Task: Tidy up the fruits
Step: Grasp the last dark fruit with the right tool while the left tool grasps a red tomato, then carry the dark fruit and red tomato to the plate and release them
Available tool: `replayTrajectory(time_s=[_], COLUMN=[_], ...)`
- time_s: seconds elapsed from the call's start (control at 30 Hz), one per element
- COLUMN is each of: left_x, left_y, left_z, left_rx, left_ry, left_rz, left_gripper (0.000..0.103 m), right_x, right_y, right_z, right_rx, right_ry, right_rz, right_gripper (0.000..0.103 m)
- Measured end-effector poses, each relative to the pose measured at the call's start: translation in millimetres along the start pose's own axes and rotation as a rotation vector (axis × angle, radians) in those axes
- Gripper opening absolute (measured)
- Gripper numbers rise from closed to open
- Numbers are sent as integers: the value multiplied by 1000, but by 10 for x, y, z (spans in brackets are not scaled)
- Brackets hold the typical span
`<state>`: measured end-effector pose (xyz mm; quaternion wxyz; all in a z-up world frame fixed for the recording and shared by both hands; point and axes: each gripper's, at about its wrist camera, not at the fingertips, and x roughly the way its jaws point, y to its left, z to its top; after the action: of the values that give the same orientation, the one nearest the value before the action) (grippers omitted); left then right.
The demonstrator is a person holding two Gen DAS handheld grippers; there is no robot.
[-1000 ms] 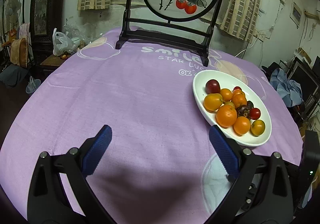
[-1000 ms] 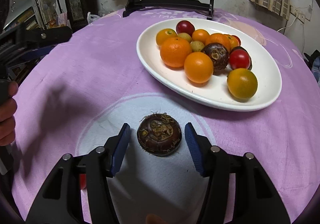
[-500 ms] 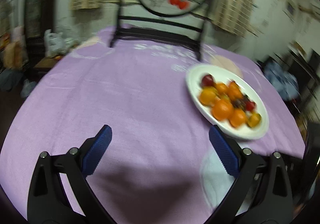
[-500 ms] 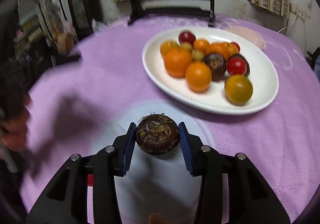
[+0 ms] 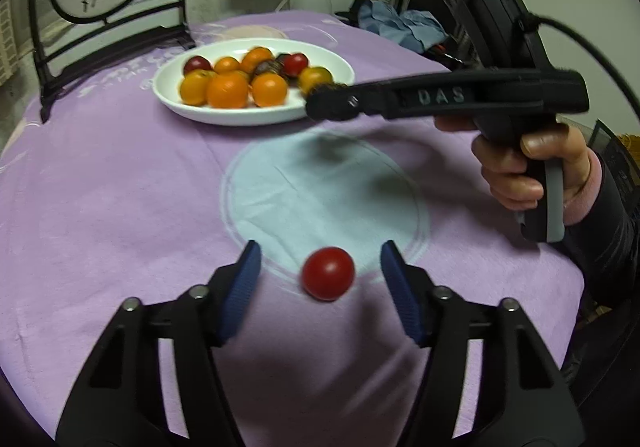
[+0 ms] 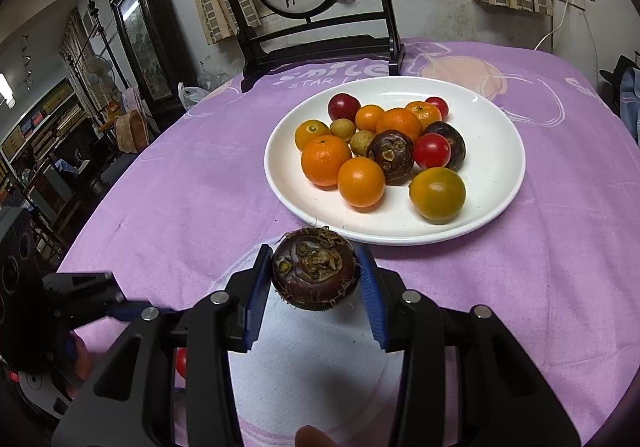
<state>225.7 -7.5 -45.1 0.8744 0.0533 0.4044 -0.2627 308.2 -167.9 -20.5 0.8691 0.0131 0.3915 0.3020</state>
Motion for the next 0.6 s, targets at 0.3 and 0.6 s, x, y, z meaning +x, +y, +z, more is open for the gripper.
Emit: replayTrajectory(time_s=[0.3,0.6], left_x=[139,185], left_y=[-54,-1], left_z=[-68,-53], left_rx=[14,-24], left_ry=[61,74], left_rz=[-1,-2], left_gripper=[36,30], right_x=[17,3], right_y=[-26,-31], right_z=[-9,-9], right_rx=[6,7], right_ry=[9,8], right_rz=[-7,-5], right_gripper=[43,43])
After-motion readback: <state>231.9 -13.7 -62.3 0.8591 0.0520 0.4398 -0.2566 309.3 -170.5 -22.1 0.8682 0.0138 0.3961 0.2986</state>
